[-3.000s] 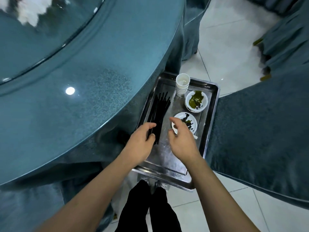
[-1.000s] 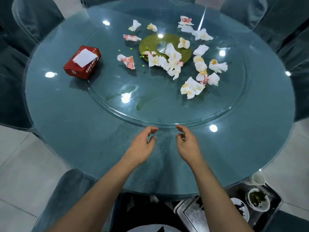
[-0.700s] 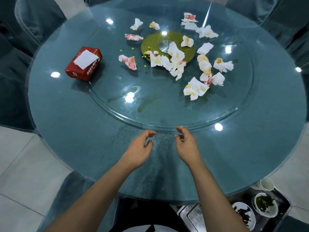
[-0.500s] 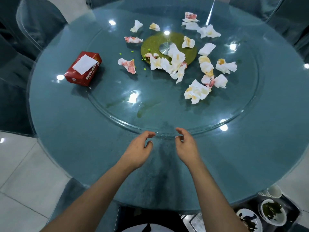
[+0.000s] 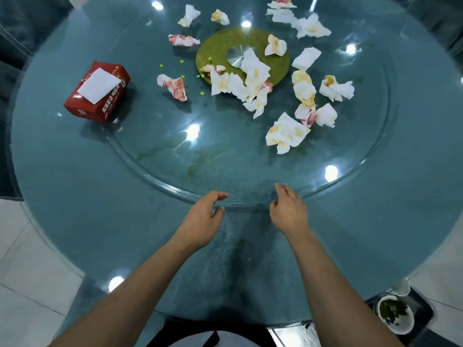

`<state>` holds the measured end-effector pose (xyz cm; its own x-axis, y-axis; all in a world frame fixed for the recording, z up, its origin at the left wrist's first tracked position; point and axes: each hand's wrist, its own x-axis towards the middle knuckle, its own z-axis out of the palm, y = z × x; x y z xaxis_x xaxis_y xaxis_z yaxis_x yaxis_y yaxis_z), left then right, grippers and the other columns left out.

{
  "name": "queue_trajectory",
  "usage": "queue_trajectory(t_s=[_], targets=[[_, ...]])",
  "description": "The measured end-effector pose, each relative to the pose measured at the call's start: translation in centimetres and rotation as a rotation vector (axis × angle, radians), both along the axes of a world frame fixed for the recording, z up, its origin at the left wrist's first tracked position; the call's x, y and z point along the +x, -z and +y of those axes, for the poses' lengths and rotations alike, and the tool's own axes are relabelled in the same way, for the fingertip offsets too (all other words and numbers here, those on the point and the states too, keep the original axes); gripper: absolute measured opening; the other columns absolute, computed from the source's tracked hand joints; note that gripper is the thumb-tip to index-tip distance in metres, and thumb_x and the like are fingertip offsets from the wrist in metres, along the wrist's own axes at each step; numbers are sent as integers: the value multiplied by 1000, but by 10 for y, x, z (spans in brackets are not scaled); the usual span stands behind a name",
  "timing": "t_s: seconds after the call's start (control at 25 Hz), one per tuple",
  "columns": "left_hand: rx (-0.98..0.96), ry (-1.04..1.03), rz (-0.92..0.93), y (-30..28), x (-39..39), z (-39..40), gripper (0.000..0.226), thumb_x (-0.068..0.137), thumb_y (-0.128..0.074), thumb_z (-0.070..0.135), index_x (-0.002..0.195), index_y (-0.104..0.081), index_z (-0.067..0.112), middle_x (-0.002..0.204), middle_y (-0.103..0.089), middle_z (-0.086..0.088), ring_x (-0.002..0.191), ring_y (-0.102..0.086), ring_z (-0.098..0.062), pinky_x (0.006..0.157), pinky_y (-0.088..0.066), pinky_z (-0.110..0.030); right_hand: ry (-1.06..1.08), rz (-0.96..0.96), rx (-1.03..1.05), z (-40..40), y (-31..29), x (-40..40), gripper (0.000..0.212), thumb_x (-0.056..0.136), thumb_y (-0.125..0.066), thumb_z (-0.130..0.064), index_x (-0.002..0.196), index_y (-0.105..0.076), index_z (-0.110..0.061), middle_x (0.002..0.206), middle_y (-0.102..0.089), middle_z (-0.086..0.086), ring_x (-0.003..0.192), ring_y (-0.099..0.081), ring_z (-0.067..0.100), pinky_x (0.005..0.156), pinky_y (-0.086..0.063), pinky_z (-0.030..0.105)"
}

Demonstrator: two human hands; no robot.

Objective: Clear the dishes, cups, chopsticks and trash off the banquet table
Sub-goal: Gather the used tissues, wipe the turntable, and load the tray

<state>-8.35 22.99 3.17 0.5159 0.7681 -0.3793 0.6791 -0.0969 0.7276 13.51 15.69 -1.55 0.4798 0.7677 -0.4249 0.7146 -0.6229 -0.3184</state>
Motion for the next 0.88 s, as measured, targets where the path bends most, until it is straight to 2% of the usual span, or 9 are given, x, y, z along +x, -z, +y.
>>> queue_trajectory(t_s=[0.2, 0.36, 0.52, 0.72, 0.88], targets=[[12, 67, 44, 7, 15, 12, 38, 105, -45, 18, 142, -49, 23, 148, -49, 6, 135, -45, -12, 107, -35, -25, -52, -76, -75, -2, 6, -5, 66, 103, -43, -30, 161, -14, -18, 169, -14, 4, 153, -20, 25, 126, -12, 47], [50, 171, 125, 16, 26, 23, 45, 104, -45, 17, 148, -42, 24, 156, -41, 2, 140, -42, -20, 115, -35, -38, -45, -83, -89, 3, 5, -9, 66, 102, -42, -33, 161, -16, -19, 169, -15, 4, 153, -20, 24, 126, -11, 47], [93, 230, 191, 25, 34, 32, 51, 102, -46, 17, 151, -38, 25, 161, -35, 2, 142, -40, -25, 116, -34, -49, -63, -82, -99, 8, 3, -18, 67, 102, -41, -37, 161, -16, -18, 169, -16, 4, 153, -21, 23, 126, -11, 48], [117, 249, 213, 35, 32, 38, 52, 100, -47, 17, 151, -38, 25, 161, -34, 1, 143, -39, -25, 116, -34, -48, -94, -91, -43, 13, 2, -34, 59, 101, -41, -37, 158, -28, -24, 164, -30, -2, 146, -34, 20, 122, -18, 48], [126, 246, 220, 40, 28, 44, 52, 100, -47, 18, 151, -38, 26, 162, -33, 2, 142, -40, -26, 116, -34, -48, -99, 32, 45, 21, 0, -32, 53, 102, -43, -28, 154, -36, -30, 150, -49, -7, 136, -46, 14, 115, -24, 40]])
